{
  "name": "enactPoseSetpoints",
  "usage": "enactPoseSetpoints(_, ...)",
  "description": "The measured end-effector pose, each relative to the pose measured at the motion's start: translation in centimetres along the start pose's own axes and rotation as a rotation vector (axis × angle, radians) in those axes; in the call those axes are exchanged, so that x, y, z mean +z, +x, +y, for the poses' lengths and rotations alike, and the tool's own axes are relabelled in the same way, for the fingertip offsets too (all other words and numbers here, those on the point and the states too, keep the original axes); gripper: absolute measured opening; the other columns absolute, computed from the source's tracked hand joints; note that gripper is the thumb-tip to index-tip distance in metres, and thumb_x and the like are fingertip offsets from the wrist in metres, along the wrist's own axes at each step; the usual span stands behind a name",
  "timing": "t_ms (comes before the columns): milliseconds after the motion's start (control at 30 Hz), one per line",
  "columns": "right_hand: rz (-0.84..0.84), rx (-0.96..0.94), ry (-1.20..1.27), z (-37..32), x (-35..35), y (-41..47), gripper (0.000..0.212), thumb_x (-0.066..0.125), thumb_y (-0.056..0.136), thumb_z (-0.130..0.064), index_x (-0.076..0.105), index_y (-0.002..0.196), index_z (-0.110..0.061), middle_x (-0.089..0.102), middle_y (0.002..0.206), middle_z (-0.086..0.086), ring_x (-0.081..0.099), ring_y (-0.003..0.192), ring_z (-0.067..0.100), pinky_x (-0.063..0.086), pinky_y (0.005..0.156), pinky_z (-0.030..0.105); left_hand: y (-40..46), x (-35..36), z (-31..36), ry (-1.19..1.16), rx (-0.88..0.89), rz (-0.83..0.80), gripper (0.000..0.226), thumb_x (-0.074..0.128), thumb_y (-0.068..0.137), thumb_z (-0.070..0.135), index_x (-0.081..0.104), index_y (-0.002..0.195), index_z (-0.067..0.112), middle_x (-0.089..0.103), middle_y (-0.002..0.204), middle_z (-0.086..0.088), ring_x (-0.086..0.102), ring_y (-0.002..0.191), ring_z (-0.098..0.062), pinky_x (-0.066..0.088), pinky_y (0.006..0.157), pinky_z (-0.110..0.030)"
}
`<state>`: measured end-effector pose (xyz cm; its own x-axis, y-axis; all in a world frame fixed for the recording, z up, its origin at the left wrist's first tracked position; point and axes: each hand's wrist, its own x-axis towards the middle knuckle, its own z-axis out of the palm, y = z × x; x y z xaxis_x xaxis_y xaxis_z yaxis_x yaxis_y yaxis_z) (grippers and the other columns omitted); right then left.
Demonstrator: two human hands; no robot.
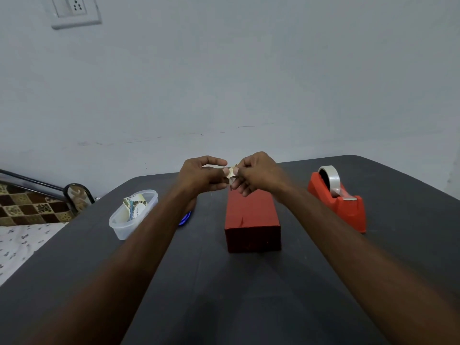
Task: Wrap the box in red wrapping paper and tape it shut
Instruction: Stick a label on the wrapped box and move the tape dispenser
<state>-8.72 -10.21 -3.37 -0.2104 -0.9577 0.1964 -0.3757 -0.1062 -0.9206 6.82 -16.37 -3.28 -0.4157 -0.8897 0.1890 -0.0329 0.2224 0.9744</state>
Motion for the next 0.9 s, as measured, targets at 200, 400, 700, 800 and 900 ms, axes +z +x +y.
enactPoseSetpoints(200, 0.067, 0.064, -0.006, 0.2, -0.9, 0.0, 0.017, 0.051, 0.085, -0.004, 0.065, 0.078, 0.004, 0.071, 0.069, 0.021, 0.059, 0.05, 0.024, 0.05, 0.047, 0.025, 0.8, -1.5, -0.2, 0.111, -0.029, 0.063, 0.02, 0.07, 0.085, -0.002, 0.07, 0.105, -0.001, 0.072, 0.09, -0.023, 0.071, 0.069, -0.023, 0.061, 0.065, -0.027)
enactPoseSetpoints(400, 0.159, 0.1, -0.07, 0.9, -2.2, -0.2, 0.02, 0.052, 0.08, -0.011, 0.062, 0.065, -0.003, 0.066, 0.059, 0.013, 0.053, 0.046, 0.02, 0.043, 0.043, 0.023, 1.5, -3.7, -2.6, 0.215, -0.125, 0.183, 0.011, 0.064, 0.088, -0.005, 0.071, 0.097, -0.004, 0.072, 0.096, -0.015, 0.068, 0.062, -0.014, 0.058, 0.056, -0.022)
enactPoseSetpoints(700, 0.314, 0.074, -0.288, 2.0, -2.2, 0.1, 0.034, 0.052, 0.075, -0.026, 0.066, 0.071, 0.005, 0.063, 0.053, 0.008, 0.051, 0.042, 0.014, 0.045, 0.056, 0.027, 0.0, -3.1, -8.3, 0.304, -0.315, 0.318, 0.008, 0.064, 0.083, -0.01, 0.066, 0.078, -0.005, 0.07, 0.068, -0.016, 0.07, 0.053, -0.023, 0.062, 0.067, -0.035)
enactPoseSetpoints(800, 0.328, 0.029, -0.375, 2.1, -1.6, 0.4, 0.025, 0.047, 0.06, -0.033, 0.055, 0.058, -0.009, 0.052, 0.052, 0.008, 0.046, 0.051, 0.02, 0.043, 0.059, 0.032, -0.3, -2.8, -9.4, 0.534, -0.287, 0.267, 0.004, 0.071, 0.077, 0.002, 0.072, 0.08, 0.0, 0.074, 0.066, -0.011, 0.074, 0.063, -0.026, 0.061, 0.08, -0.042)
enactPoseSetpoints(900, 0.328, 0.008, -0.424, 2.0, -1.3, 0.4, 0.018, 0.047, 0.057, -0.032, 0.048, 0.057, -0.014, 0.047, 0.053, 0.006, 0.042, 0.052, 0.02, 0.038, 0.057, 0.03, -0.3, -2.5, -8.5, 0.771, -0.185, 0.24, 0.006, 0.077, 0.076, 0.014, 0.073, 0.076, 0.01, 0.073, 0.071, -0.007, 0.072, 0.066, -0.022, 0.061, 0.075, -0.038)
